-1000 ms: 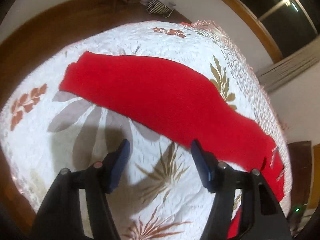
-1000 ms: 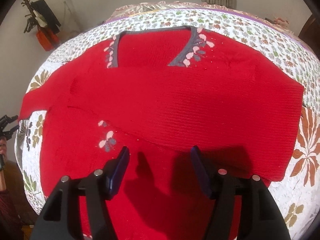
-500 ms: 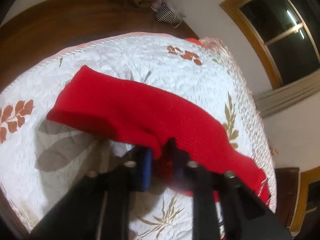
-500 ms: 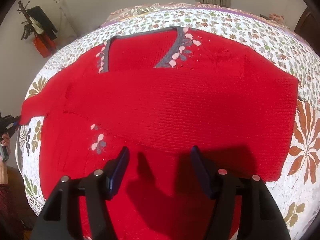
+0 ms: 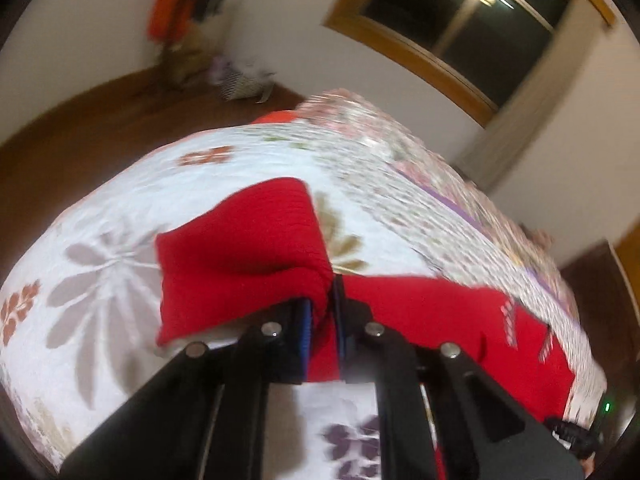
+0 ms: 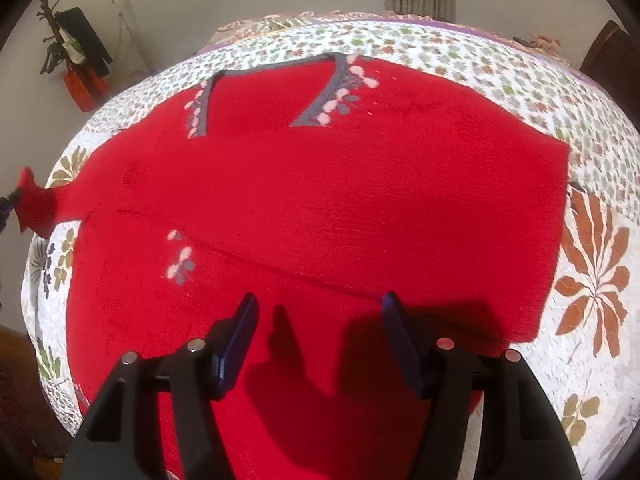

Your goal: Fold small clothes

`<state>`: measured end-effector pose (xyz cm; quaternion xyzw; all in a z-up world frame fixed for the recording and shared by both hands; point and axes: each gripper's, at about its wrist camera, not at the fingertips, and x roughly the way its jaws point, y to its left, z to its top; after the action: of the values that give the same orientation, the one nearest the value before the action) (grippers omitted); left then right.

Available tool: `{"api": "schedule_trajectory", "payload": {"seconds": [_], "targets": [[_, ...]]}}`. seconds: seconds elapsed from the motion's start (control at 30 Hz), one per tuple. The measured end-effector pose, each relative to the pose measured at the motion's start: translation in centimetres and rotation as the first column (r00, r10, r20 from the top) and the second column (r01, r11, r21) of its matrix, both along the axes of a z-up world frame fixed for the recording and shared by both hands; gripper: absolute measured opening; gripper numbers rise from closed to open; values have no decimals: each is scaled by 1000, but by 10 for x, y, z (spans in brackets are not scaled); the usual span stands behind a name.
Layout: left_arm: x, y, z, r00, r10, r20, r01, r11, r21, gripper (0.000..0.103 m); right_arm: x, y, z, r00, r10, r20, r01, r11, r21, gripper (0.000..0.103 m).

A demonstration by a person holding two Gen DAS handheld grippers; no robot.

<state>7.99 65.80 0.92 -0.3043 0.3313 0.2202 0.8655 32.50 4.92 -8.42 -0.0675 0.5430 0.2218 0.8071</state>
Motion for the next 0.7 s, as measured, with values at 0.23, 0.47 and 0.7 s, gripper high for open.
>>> {"api": "schedule_trajectory", "payload": {"seconds": [0.23, 0.47, 0.7], "targets": [[54, -91, 12, 981, -195, 20, 194, 979, 66, 8, -1, -21, 0, 1000, -23, -1, 23, 1000, 14, 65], [104, -172, 9, 936, -351, 26, 350, 936, 44, 8, -4, -35, -2, 1000, -31, -1, 31, 999, 30, 65], [142, -259, 4, 871, -490, 37, 489, 871, 36, 8, -4, -49, -4, 999, -46, -3, 46, 998, 51, 65]]}}
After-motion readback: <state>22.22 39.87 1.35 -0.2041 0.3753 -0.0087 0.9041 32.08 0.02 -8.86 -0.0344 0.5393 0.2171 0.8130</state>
